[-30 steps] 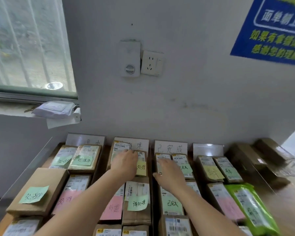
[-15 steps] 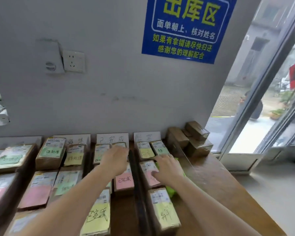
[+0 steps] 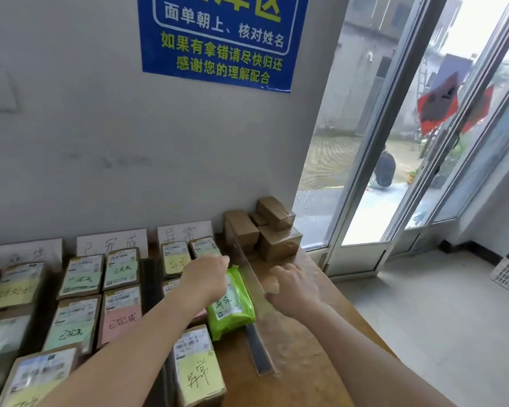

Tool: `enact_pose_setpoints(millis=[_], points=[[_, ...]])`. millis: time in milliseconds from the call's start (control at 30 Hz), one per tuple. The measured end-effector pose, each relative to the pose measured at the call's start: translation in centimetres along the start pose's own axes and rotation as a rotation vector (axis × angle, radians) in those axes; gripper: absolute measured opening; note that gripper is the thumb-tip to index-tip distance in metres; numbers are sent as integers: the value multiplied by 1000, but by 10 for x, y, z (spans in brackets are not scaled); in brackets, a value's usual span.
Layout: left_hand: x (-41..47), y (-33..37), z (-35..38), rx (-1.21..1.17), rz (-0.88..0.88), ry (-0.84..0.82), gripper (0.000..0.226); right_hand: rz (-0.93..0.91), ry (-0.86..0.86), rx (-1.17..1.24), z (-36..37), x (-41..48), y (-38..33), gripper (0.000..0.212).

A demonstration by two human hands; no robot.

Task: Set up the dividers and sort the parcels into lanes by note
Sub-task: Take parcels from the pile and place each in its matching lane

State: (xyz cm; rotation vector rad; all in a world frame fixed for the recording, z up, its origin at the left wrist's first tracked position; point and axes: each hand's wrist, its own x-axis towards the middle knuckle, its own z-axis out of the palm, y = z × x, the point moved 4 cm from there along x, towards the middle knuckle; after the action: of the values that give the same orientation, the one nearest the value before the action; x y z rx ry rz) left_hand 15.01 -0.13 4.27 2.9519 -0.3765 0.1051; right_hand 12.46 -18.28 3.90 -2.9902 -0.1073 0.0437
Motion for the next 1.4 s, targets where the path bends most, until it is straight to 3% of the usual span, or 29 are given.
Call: enact_pose_setpoints(millis=[367, 733, 1000, 1233, 1400], points=[[123, 54, 44, 1, -52, -38, 28, -57, -57, -57, 17, 103, 88, 45], [219, 61, 83, 19, -178, -94, 35, -87, -98, -71, 16, 212, 137, 48], [265, 56, 109, -14, -389, -136, 57, -111, -68, 57, 29, 290, 156, 51], [299, 47, 135, 48, -500, -173, 68, -112, -26, 142, 48, 346, 162, 74], [320, 47, 146, 93, -545, -123, 61, -81, -22, 152, 62, 374, 164, 79]])
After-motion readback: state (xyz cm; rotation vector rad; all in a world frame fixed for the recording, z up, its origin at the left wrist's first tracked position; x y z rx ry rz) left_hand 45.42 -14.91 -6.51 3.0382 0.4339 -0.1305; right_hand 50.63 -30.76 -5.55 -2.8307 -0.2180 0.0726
